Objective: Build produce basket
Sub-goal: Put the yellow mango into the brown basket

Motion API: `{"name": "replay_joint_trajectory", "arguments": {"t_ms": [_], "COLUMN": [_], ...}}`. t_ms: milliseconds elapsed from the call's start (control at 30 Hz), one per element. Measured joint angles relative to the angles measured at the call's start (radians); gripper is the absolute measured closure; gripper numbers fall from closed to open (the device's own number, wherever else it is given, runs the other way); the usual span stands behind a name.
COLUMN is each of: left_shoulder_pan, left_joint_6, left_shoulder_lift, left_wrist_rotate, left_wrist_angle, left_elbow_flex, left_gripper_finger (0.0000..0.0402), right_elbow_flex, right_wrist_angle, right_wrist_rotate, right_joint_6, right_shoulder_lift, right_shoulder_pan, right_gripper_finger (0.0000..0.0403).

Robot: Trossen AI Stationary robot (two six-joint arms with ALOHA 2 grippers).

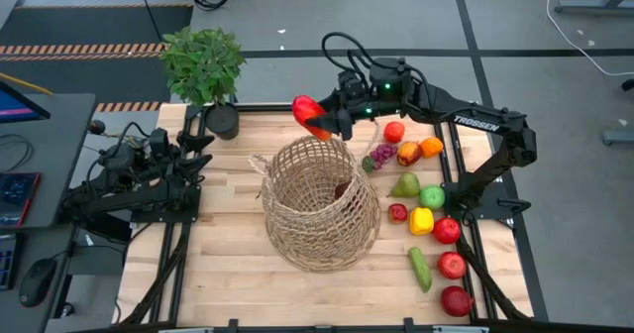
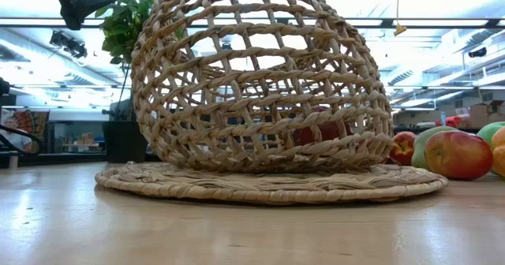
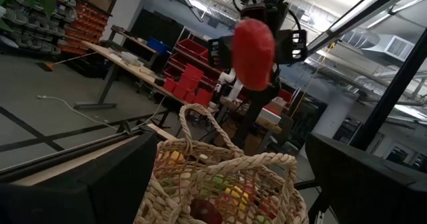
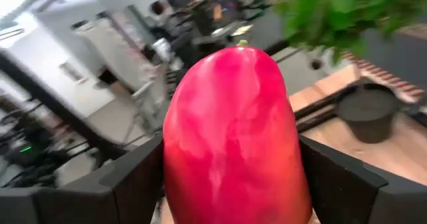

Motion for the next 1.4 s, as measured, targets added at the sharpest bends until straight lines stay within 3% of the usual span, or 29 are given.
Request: {"name": "replay_joint_trajectory", "arguments": {"t_ms": [100, 233, 333, 533, 700, 1000, 1167, 1400], "left_shoulder_pan": [0.0, 0.0, 0.0, 0.0, 0.0, 0.0, 0.0, 0.0], "left_joint_6": [0.0, 0.0, 0.0, 0.0, 0.0, 0.0, 0.0, 0.0], "left_shoulder_lift": [0.0, 0.0, 0.0, 0.0, 0.0, 0.0, 0.0, 0.0], "left_wrist_rotate": [0.0, 0.0, 0.0, 0.0, 0.0, 0.0, 0.0, 0.0], "left_wrist_angle": [0.0, 0.0, 0.0, 0.001, 0.0, 0.0, 0.0, 0.0], "left_elbow_flex": [0.0, 0.0, 0.0, 0.0, 0.0, 0.0, 0.0, 0.0], "left_gripper_finger": [0.0012, 0.0012, 0.0012, 0.0012, 0.0012, 0.0012, 0.0012, 0.0012], "right_elbow_flex": [0.0, 0.001, 0.002, 0.0, 0.082, 0.328, 0.352, 0.352], "right_wrist_angle": [-0.01, 0.027, 0.003, -0.09, -0.23, -0.554, -0.592, -0.611], "right_wrist_rotate": [0.033, -0.086, -0.109, -0.148, -0.184, -0.023, 0.089, 0.136], "right_joint_6": [0.026, -0.03, -0.033, -0.006, -0.026, -0.392, -0.631, -0.886], "right_shoulder_lift": [0.001, 0.016, 0.046, 0.146, 0.231, 0.391, 0.433, 0.471], "right_shoulder_pan": [-0.003, 0.008, 0.032, 0.042, 0.058, 0.116, 0.149, 0.172], "right_gripper_finger": [0.0082, 0.0082, 0.0082, 0.0082, 0.0082, 0.0082, 0.0082, 0.0082]}}
